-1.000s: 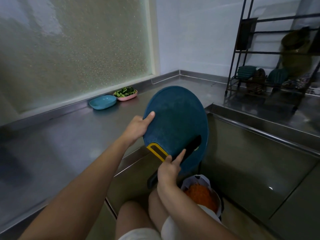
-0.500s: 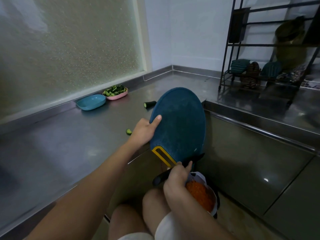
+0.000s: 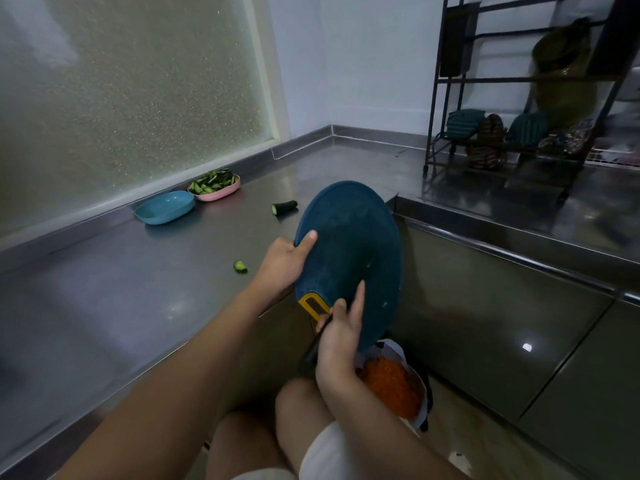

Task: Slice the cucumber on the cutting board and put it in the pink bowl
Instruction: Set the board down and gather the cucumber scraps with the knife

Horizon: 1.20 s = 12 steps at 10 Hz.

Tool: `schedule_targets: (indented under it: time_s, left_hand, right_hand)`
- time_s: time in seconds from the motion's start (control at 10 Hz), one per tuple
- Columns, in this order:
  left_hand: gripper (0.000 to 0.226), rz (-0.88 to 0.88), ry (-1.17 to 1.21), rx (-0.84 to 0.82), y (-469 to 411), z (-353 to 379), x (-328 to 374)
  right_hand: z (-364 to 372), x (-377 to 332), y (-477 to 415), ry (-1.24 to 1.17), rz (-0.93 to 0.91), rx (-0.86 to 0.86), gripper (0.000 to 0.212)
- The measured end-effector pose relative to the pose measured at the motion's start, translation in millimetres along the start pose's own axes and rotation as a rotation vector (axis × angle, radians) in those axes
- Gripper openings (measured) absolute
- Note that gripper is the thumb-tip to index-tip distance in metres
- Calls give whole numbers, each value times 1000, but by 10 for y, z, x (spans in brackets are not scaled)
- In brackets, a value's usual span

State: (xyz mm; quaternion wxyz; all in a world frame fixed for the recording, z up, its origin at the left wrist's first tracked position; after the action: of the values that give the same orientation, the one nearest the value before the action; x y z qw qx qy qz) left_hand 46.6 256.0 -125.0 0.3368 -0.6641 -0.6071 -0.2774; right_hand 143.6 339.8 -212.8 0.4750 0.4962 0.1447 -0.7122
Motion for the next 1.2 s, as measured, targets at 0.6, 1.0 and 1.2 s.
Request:
schedule_targets:
  time_s: [0.6,1.0,1.2]
  left_hand:
    - [56,103,-7,72,18,-288,241]
    - [66,5,210,132,-64,-679,146]
    - [24,-19,581,338,119,-1107,-62]
  right_hand:
    - [-588,565,-470,38,355,227,57]
    - [-510,134,-423,256,129,159,47]
    - [-531,-179,-404,454,-138,77,52]
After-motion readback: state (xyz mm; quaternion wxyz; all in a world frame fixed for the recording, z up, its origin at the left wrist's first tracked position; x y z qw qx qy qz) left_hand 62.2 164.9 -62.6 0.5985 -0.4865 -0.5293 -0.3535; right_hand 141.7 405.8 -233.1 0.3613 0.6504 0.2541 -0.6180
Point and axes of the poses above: each hand's wrist, its own y-axis away from the middle knuckle, its own z-axis out of the palm, x = y × z, the point moved 5 cm from there along -y, towards the middle knuckle, and after that the axes turned 2 degrees about x, right-handed, at the moved point
